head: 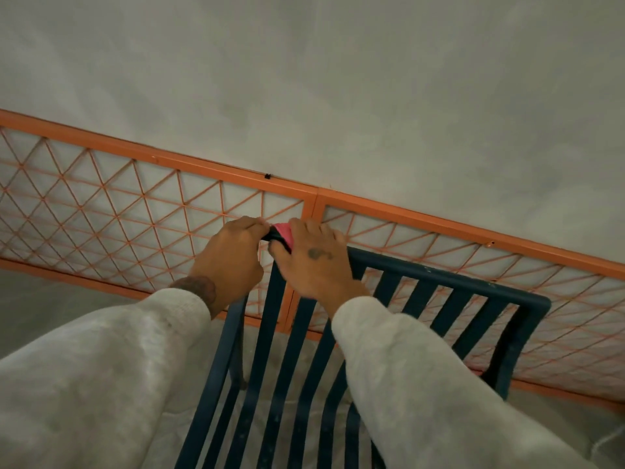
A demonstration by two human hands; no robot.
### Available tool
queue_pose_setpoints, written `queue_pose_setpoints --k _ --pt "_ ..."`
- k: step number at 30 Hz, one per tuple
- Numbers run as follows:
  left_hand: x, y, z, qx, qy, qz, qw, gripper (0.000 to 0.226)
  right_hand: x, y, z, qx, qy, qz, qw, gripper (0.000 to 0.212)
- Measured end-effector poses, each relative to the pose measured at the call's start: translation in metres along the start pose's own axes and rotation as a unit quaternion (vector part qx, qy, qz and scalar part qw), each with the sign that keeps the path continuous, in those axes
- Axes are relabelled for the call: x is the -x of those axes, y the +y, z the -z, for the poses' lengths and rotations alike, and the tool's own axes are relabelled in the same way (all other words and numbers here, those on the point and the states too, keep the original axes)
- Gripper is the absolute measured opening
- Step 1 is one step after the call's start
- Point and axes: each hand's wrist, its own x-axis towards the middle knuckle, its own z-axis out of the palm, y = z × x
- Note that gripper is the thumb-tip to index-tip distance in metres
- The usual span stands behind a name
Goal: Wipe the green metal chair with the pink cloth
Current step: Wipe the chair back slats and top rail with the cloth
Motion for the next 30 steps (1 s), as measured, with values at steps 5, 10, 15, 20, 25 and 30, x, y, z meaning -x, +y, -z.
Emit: queue_pose_setpoints --k 5,10,15,20,25,30 --pt "0.002 0.001 0.002 0.002 -0.005 0.006 1.0 0.055 0.034 0.054 -0.003 0.008 0.053 0.011 0.999 0.058" --pt "0.005 0.002 0.003 0.004 0.0 0.013 1.0 0.056 0.035 0.079 0.006 0.105 0.008 -0.047 0.993 0.057" --pt "0.003 0.011 0.0 -0.003 0.012 0.019 1.0 0.053 0.0 0.039 0.018 0.056 -0.112 -0.009 0.992 0.045" --pt "0.004 0.014 -0.001 -0.035 0.008 0.005 0.999 0.054 -0.01 0.004 0.002 0.071 -0.067 0.06 0.993 0.066" --pt "-0.001 0.018 0.009 -0.098 -0.028 0.006 0.995 0.048 0.01 0.051 0.003 0.034 0.009 0.086 0.996 0.051" --pt "-0.007 0.039 0.012 -0.156 -0.05 0.036 0.986 0.032 0.049 0.14 0.023 0.079 0.016 0.042 0.996 0.029"
